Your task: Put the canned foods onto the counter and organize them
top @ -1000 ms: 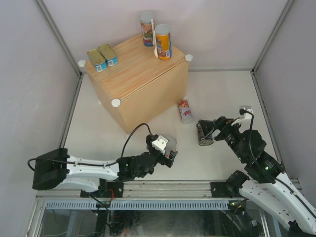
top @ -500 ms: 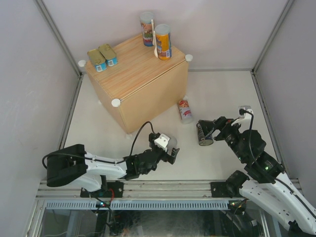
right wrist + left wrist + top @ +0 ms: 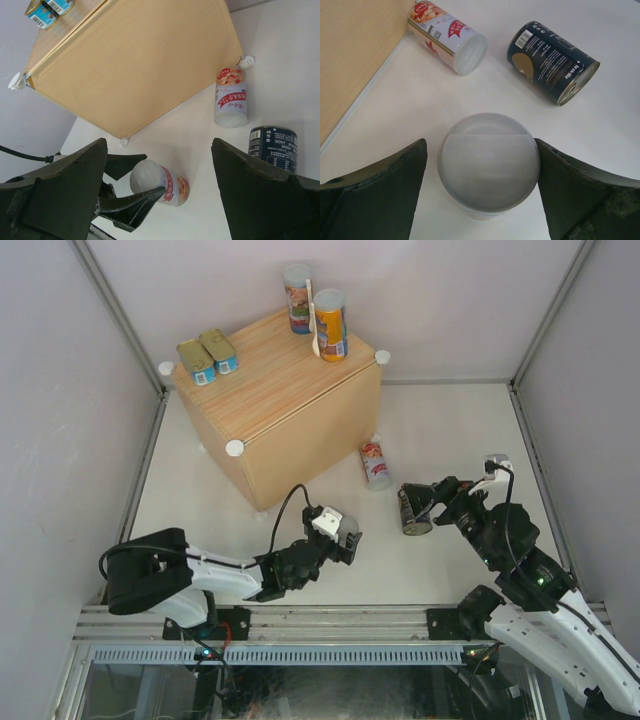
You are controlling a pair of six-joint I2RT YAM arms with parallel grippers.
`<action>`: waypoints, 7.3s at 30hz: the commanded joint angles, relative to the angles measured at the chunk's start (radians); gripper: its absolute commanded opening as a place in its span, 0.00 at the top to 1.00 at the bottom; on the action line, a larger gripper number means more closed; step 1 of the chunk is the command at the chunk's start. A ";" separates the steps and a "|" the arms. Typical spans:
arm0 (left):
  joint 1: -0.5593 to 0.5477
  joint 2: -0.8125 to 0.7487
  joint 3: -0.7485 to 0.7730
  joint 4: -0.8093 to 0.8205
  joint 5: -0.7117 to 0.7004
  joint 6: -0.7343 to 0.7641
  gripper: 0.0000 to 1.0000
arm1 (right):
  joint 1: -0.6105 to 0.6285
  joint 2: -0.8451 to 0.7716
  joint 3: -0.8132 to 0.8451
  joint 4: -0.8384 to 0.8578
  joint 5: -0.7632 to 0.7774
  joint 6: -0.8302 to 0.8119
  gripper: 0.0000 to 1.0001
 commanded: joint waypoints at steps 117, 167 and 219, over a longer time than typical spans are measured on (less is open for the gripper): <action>0.923 0.531 2.025 -1.062 0.300 0.135 1.00 | 0.221 0.081 -0.033 0.157 -0.067 -0.083 0.19; 0.955 0.573 2.022 -1.067 0.342 0.069 0.07 | 0.221 0.159 -0.039 0.212 -0.081 -0.075 0.18; 0.156 -0.382 0.846 -0.833 -0.085 0.146 0.11 | -0.092 0.985 0.096 0.500 0.128 -0.212 0.12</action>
